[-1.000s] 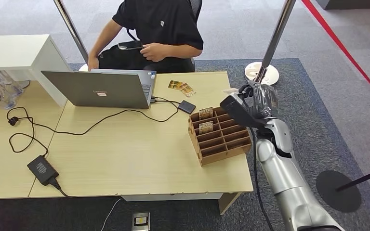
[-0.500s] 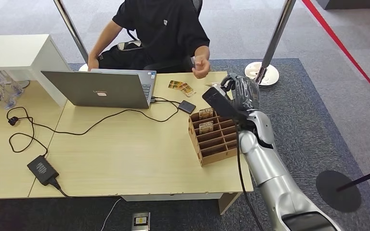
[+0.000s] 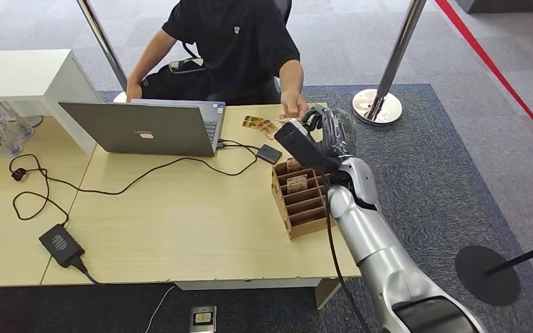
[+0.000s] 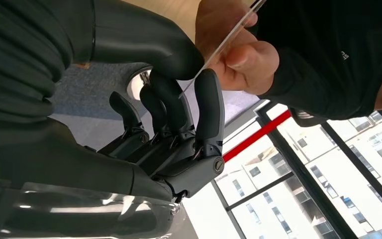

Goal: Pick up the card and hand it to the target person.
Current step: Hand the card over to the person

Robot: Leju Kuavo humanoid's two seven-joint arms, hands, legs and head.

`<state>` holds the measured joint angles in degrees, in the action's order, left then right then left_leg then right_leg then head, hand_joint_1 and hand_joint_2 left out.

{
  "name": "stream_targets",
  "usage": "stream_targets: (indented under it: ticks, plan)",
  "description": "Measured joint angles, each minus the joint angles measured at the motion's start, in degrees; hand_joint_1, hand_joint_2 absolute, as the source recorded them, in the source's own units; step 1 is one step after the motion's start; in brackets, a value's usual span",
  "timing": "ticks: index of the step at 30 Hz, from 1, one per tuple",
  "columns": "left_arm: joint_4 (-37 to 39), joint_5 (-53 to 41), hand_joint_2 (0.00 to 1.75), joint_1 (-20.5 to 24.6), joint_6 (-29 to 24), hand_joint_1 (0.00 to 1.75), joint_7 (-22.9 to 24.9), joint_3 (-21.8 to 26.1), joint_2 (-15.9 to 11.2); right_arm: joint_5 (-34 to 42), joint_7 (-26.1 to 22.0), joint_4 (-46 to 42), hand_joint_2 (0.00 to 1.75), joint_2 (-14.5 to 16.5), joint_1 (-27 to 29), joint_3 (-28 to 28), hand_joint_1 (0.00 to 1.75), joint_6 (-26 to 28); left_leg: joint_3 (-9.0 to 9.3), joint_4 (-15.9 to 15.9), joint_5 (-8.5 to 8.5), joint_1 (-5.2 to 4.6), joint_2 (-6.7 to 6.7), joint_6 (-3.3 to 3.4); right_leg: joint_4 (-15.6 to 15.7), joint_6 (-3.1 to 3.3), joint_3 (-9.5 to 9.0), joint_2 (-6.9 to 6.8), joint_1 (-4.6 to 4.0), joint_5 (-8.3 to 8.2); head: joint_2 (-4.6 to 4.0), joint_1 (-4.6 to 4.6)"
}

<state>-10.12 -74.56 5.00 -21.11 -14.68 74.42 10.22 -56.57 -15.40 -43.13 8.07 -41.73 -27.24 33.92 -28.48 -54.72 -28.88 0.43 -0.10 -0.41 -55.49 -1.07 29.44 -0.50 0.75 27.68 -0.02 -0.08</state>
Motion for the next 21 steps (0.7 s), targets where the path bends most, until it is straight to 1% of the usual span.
stream_targets:
  ticks: [4,7,8,11,13,17,21]
  plan:
    - [0.00,-0.34,0.00,0.02,0.01,0.00,-0.05,-0.34,-0.04,-1.28,1.27,1.01,1.75,0.22,-0.27,-0.10,1.42,1.03,0.00,0.00,0.00,0.00,0.00,0.00,0.00,0.00,0.00,0.00,0.00,0.00,0.01,-0.01]
    - [0.00,-0.56,0.00,0.03,0.05,0.00,-0.05,-0.44,-0.10,-2.19,2.15,1.95,1.75,0.23,-0.45,-0.26,1.34,1.61,-0.01,0.00,0.00,0.00,0.00,0.00,0.00,0.00,0.01,0.00,0.00,0.00,0.00,-0.01]
    - [0.00,-0.60,0.00,0.03,0.07,0.00,-0.04,-0.45,-0.13,-2.38,2.35,2.21,1.75,0.23,-0.46,-0.32,0.98,1.69,-0.01,0.00,0.00,0.00,0.00,0.00,0.00,0.00,0.01,0.00,0.00,0.00,0.00,-0.01]
    - [0.02,-0.62,0.00,0.04,0.09,0.00,0.18,-0.55,-0.18,-2.87,2.67,3.02,1.75,0.25,-0.63,-0.48,0.00,1.74,-0.04,0.00,0.00,0.00,0.00,0.00,0.00,0.00,0.04,0.00,0.00,0.00,0.01,-0.01]
    - [0.05,-0.54,0.00,0.04,0.07,0.00,0.39,-0.63,-0.20,-3.44,3.04,3.66,1.75,0.34,-0.88,-0.64,0.00,1.75,-0.05,0.00,0.00,0.00,0.00,0.00,0.00,0.00,0.05,0.00,0.00,0.00,0.00,0.00]
    - [0.07,-0.15,0.00,0.03,-0.01,0.00,0.56,-0.65,-0.21,-4.77,4.20,4.87,0.00,0.94,-1.20,-1.01,0.00,1.95,-0.06,0.00,0.00,0.00,0.00,0.00,0.00,0.00,0.07,0.00,0.00,0.00,0.01,-0.01]
    - [0.08,0.25,0.00,0.00,-0.08,0.00,0.44,-0.63,-0.21,-6.03,5.53,5.84,0.00,1.21,-1.35,-1.04,0.00,3.34,-0.07,0.00,0.00,0.00,0.00,0.00,0.00,0.00,0.08,0.00,0.00,0.00,0.01,0.00]
